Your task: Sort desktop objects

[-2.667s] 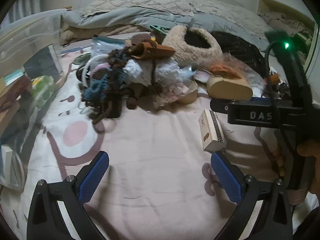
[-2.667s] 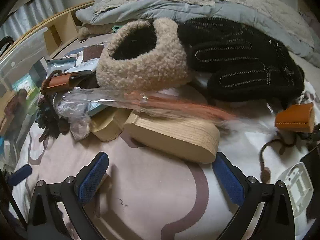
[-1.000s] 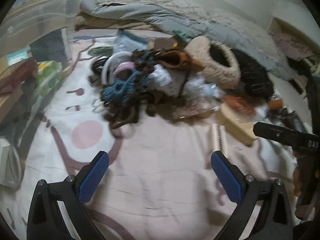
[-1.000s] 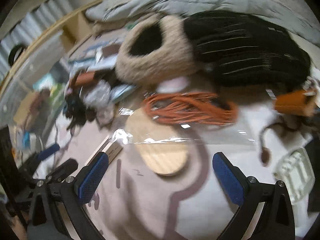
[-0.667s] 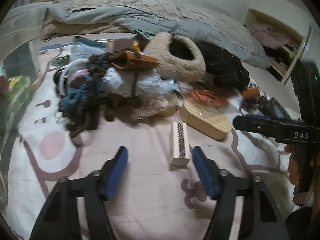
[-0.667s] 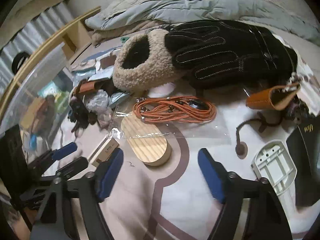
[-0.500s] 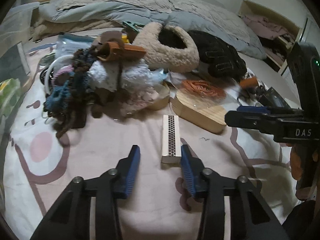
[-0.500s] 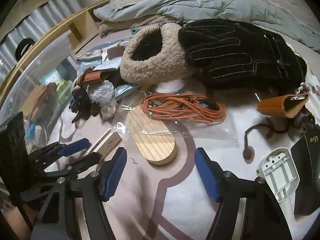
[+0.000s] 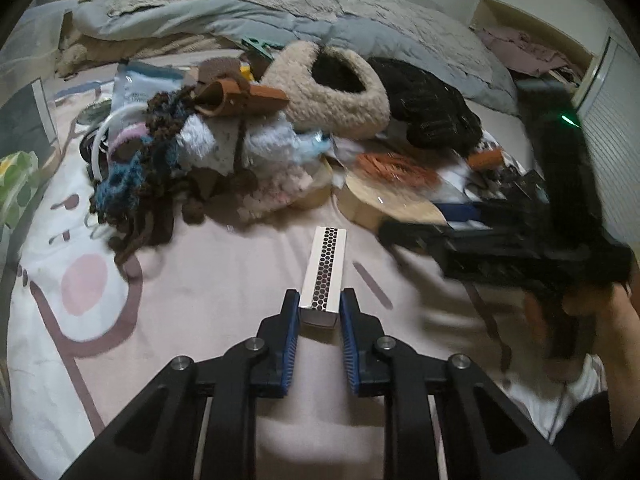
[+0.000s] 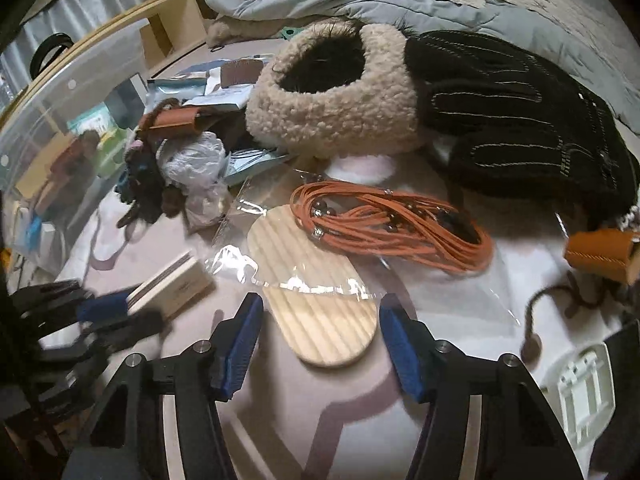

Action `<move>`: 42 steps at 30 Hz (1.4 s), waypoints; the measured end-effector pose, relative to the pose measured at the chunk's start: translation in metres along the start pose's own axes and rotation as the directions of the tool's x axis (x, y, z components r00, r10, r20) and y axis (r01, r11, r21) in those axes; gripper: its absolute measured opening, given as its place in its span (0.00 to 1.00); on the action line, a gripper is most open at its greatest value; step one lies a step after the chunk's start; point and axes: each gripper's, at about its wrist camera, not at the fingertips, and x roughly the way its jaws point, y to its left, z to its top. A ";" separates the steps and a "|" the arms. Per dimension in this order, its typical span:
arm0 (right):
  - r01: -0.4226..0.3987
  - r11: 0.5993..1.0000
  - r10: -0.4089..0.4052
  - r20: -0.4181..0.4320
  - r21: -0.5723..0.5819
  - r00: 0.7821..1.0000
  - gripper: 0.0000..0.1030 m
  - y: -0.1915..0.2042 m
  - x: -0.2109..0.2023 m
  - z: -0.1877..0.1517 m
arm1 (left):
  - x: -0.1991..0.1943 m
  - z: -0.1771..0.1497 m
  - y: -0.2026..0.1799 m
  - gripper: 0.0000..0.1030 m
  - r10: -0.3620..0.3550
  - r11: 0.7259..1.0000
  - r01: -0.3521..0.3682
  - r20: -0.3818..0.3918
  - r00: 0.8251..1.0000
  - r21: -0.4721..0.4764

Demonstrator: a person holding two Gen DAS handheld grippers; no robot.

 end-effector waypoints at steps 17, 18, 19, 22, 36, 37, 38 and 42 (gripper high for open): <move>-0.030 0.999 0.029 -0.021 -0.038 0.999 0.47 0.020 -0.027 -0.027 | -0.030 -0.036 -0.003 0.20 0.016 0.991 0.001 -0.129 0.991 0.133; -0.037 0.998 0.035 -0.027 -0.048 0.999 0.47 0.022 -0.031 -0.031 | -0.032 -0.037 -0.003 0.20 0.017 0.991 0.001 -0.131 0.991 0.137; -0.045 0.997 0.043 -0.035 -0.062 0.998 0.47 0.026 -0.036 -0.036 | -0.033 -0.038 -0.002 0.20 0.016 0.990 0.002 -0.133 0.991 0.140; -0.076 0.993 0.071 -0.053 -0.093 0.996 0.47 0.032 -0.045 -0.048 | -0.036 -0.041 0.000 0.20 0.020 0.990 0.000 -0.139 0.990 0.143; 0.099 0.987 -0.108 -0.065 -0.127 0.992 0.73 0.032 -0.052 -0.074 | -0.031 -0.046 0.001 0.63 0.190 0.964 -0.160 -0.130 0.973 0.211; 0.099 0.989 -0.107 -0.069 -0.111 0.992 0.74 0.027 -0.052 -0.074 | -0.031 -0.045 0.003 0.63 0.195 0.965 -0.166 -0.131 0.972 0.203; 0.103 0.990 -0.110 -0.072 -0.100 0.991 0.74 0.025 -0.052 -0.073 | -0.031 -0.044 0.006 0.63 0.200 0.966 -0.172 -0.130 0.971 0.194; 0.139 0.988 -0.144 -0.069 -0.069 0.987 0.74 0.015 -0.053 -0.072 | -0.032 -0.041 0.015 0.63 0.243 0.960 -0.221 -0.120 0.962 0.172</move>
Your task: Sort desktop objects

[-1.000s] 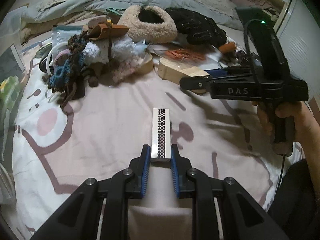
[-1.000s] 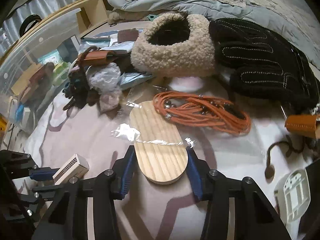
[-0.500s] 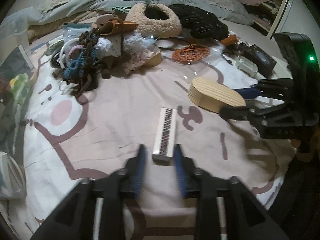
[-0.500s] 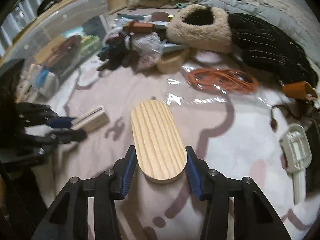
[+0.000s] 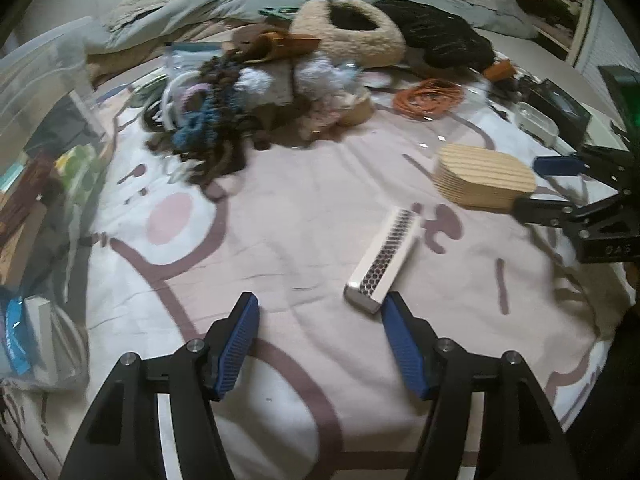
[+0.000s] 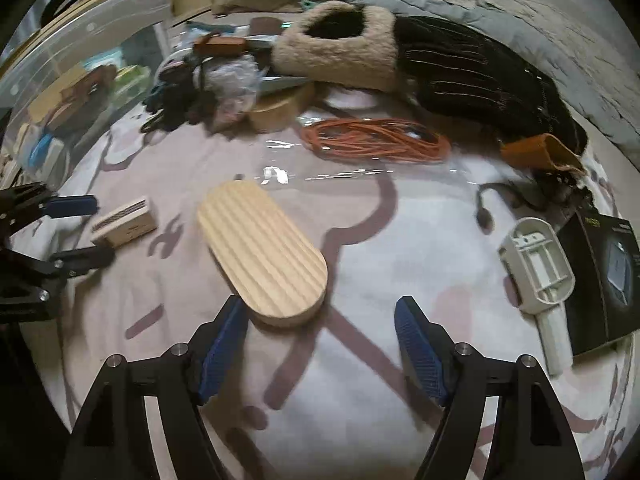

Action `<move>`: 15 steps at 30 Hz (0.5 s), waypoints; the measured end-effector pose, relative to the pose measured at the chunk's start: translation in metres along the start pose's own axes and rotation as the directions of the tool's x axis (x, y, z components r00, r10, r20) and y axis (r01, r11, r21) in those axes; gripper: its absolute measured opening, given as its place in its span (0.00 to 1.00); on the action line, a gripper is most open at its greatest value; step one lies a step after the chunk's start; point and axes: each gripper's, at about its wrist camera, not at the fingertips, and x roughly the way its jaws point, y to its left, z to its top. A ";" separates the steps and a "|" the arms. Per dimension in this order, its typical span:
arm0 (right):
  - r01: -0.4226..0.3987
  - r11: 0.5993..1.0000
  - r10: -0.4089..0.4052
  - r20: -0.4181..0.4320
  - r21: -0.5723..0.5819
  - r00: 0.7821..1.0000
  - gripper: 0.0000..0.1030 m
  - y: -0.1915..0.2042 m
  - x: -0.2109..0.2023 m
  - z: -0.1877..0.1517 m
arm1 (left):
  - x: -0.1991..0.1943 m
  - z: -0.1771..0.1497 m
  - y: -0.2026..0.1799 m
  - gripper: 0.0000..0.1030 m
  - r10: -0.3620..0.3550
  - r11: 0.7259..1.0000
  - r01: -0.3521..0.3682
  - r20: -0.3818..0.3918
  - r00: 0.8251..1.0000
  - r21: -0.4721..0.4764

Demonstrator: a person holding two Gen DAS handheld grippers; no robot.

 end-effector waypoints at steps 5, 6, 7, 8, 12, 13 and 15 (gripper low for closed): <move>0.034 0.999 -0.034 0.000 0.041 0.999 0.74 -0.012 0.001 -0.001 | 0.000 0.002 0.013 0.63 0.062 0.997 -0.062 0.003 0.998 -0.039; 0.048 0.998 -0.048 -0.001 0.051 0.999 0.74 -0.015 0.001 0.000 | 0.001 0.002 0.015 0.63 0.071 0.996 -0.070 0.006 0.997 -0.048; 0.058 0.996 -0.058 -0.001 0.068 0.998 0.74 -0.019 0.002 0.000 | 0.001 0.003 0.016 0.63 0.075 0.996 -0.074 0.010 0.997 -0.057; 0.061 0.995 -0.061 0.000 0.084 0.998 0.74 -0.023 0.002 0.001 | 0.001 0.004 0.017 0.63 0.075 0.995 -0.074 0.012 0.997 -0.063; 0.070 0.989 -0.072 0.008 0.134 0.997 0.74 -0.034 0.006 0.006 | 0.003 0.007 0.020 0.63 0.080 0.994 -0.078 0.024 0.996 -0.076; 0.071 0.987 -0.073 0.010 0.141 0.997 0.74 -0.036 0.007 0.007 | 0.004 0.007 0.020 0.63 0.078 0.994 -0.077 0.019 0.997 -0.078; 0.067 0.985 -0.070 0.013 0.158 0.997 0.74 -0.039 0.009 0.009 | 0.004 0.007 0.020 0.63 0.067 0.995 -0.066 0.007 0.998 -0.075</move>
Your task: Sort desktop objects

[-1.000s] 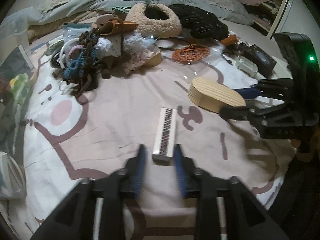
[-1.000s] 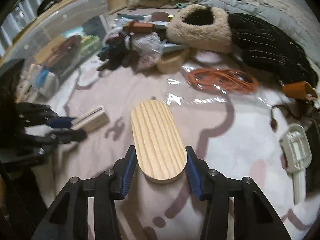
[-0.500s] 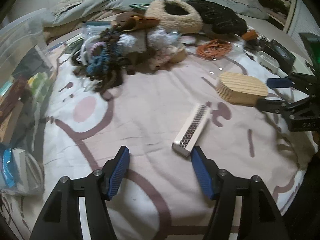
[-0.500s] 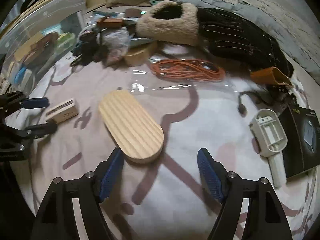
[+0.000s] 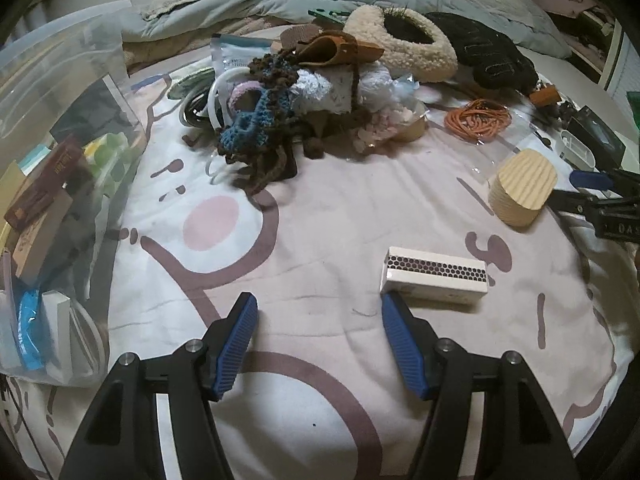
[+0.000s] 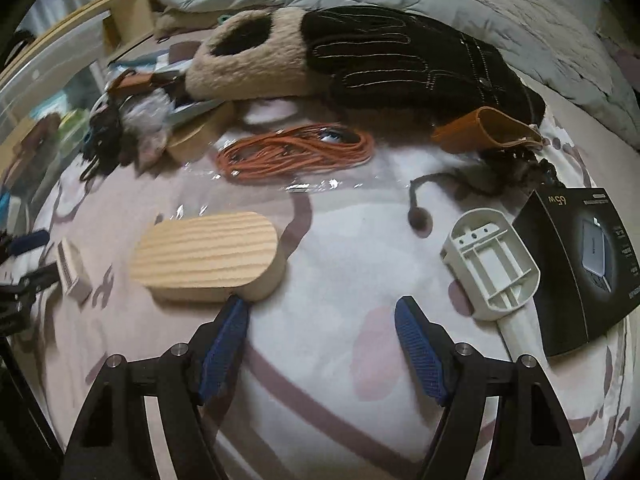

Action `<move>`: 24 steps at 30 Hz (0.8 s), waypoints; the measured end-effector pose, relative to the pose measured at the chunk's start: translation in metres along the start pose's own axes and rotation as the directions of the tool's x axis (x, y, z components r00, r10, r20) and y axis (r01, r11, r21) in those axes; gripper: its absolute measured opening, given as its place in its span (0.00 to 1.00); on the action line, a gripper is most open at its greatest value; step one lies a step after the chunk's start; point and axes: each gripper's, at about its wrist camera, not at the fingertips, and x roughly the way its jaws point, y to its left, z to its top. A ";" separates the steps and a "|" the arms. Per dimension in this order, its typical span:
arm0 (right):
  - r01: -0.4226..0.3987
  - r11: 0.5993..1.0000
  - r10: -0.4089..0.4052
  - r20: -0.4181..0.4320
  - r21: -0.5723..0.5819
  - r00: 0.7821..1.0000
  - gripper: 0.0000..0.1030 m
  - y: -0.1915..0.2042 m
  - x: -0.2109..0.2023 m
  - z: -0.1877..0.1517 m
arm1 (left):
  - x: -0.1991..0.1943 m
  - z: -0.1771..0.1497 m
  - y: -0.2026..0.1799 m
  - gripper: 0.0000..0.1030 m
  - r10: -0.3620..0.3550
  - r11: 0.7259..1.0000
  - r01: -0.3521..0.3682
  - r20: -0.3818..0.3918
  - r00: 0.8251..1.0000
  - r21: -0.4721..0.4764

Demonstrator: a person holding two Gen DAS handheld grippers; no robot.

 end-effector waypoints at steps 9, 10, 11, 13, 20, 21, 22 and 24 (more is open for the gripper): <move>-0.012 0.998 0.010 0.037 0.065 0.999 0.74 -0.018 -0.014 -0.004 | -0.028 -0.001 -0.013 0.89 -0.174 0.984 0.170 0.087 0.981 0.058; -0.034 0.996 0.030 0.046 0.082 0.998 0.74 -0.020 -0.016 -0.004 | -0.029 0.000 -0.017 0.89 -0.188 0.981 0.182 0.097 0.977 0.065; -0.059 0.993 0.054 0.055 0.100 0.997 0.74 -0.022 -0.018 -0.004 | -0.029 0.001 -0.020 0.89 -0.197 0.979 0.191 0.100 0.975 0.070; -0.101 0.987 0.093 0.071 0.125 0.993 0.75 -0.024 -0.022 -0.004 | -0.026 0.001 -0.026 0.89 -0.210 0.976 0.202 0.097 0.973 0.084; -0.177 0.981 0.168 0.109 0.083 0.980 0.89 -0.007 -0.024 0.002 | -0.012 0.002 -0.038 0.89 -0.190 0.978 0.181 0.086 0.978 0.105; -0.179 0.981 0.170 0.110 0.070 0.979 0.89 -0.003 -0.022 0.003 | -0.010 0.003 -0.038 0.88 -0.191 0.978 0.182 0.085 0.978 0.103; -0.180 0.982 0.174 0.110 0.053 0.979 0.89 0.002 -0.022 0.003 | -0.008 0.004 -0.039 0.77 -0.189 0.978 0.181 0.079 0.979 0.099; -0.186 0.982 0.183 0.105 0.022 0.978 0.90 0.010 -0.023 0.002 | -0.003 0.006 -0.039 0.60 -0.189 0.979 0.183 0.058 0.980 0.093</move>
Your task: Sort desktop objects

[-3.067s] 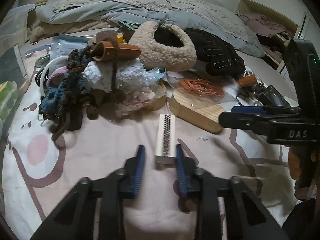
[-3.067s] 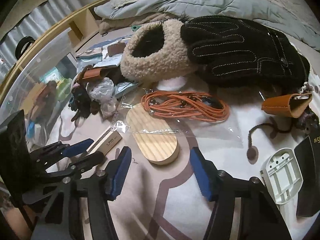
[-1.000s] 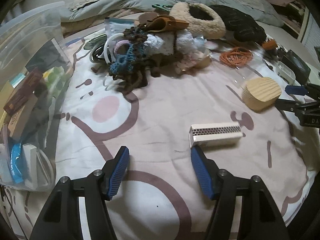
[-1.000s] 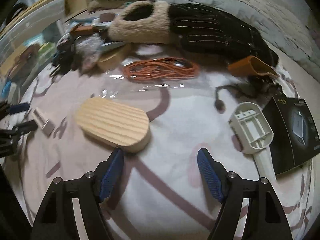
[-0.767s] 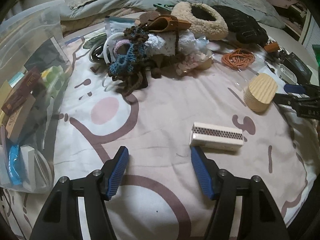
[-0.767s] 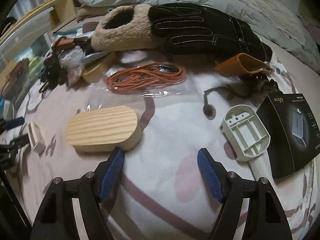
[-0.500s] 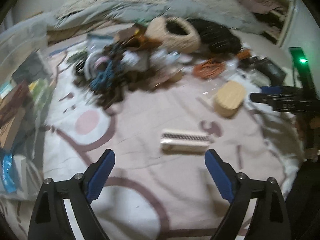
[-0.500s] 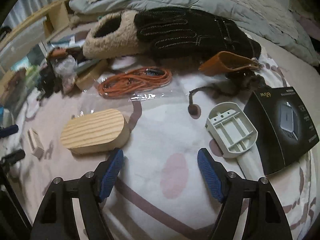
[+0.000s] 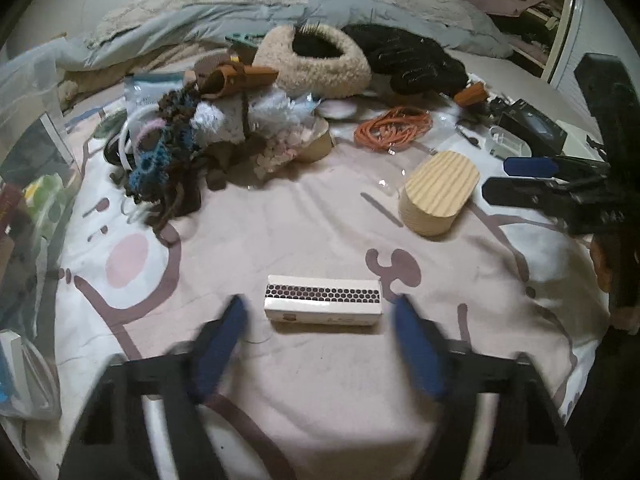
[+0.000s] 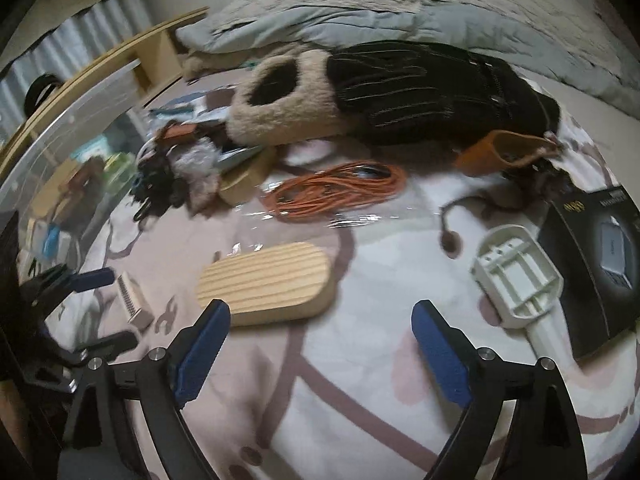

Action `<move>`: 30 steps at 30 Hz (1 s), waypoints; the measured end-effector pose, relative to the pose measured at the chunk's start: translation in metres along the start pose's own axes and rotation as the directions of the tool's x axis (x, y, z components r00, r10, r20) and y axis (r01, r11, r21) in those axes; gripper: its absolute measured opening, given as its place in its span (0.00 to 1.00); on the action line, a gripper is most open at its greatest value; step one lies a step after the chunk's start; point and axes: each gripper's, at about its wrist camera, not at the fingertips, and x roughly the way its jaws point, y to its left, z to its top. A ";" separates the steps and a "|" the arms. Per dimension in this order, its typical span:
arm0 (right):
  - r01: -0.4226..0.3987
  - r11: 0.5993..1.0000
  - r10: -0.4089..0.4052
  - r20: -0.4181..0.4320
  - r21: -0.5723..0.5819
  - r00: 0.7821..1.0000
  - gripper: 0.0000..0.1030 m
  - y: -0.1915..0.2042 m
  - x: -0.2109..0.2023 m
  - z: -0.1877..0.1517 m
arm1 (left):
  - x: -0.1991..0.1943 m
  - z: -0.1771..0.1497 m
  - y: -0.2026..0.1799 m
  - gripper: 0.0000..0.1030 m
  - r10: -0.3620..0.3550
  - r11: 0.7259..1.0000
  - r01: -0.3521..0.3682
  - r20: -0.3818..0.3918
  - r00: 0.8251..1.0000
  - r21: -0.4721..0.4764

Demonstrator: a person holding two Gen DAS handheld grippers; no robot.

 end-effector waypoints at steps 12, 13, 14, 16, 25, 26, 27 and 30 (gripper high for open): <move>-0.012 0.990 0.008 -0.032 -0.143 0.999 1.00 0.030 0.015 -0.007 | 0.003 -0.003 -0.001 0.55 0.011 1.000 -0.011 -0.011 1.000 0.007; -0.008 0.989 0.003 -0.035 -0.149 0.999 1.00 0.031 0.018 -0.006 | 0.003 -0.003 -0.001 0.55 0.014 1.000 -0.013 -0.011 1.000 0.009; 0.000 0.988 -0.005 -0.036 -0.154 0.999 1.00 0.032 0.020 -0.006 | 0.003 -0.003 -0.001 0.55 0.016 1.000 -0.015 -0.011 1.000 0.011; 0.011 0.988 -0.019 -0.050 -0.152 0.999 1.00 0.032 0.028 -0.004 | 0.003 -0.003 -0.002 0.55 0.019 1.000 -0.018 -0.011 1.000 0.015; 0.053 0.995 -0.059 -0.067 -0.081 0.996 1.00 0.032 0.044 0.004 | 0.005 -0.003 -0.004 0.55 0.024 1.000 -0.024 -0.008 1.000 0.014; 0.058 0.995 -0.063 -0.066 -0.077 0.996 1.00 0.032 0.044 0.005 | 0.006 -0.002 -0.004 0.55 0.025 1.000 -0.024 -0.007 1.000 0.012; 0.061 0.995 -0.065 -0.064 -0.073 0.996 1.00 0.033 0.044 0.005 | 0.006 -0.002 -0.004 0.55 0.026 1.000 -0.025 -0.005 1.000 0.010; 0.052 0.997 -0.055 -0.053 -0.056 0.997 0.94 0.034 0.042 0.006 | 0.007 -0.001 -0.005 0.55 0.030 1.000 -0.030 -0.001 1.000 0.005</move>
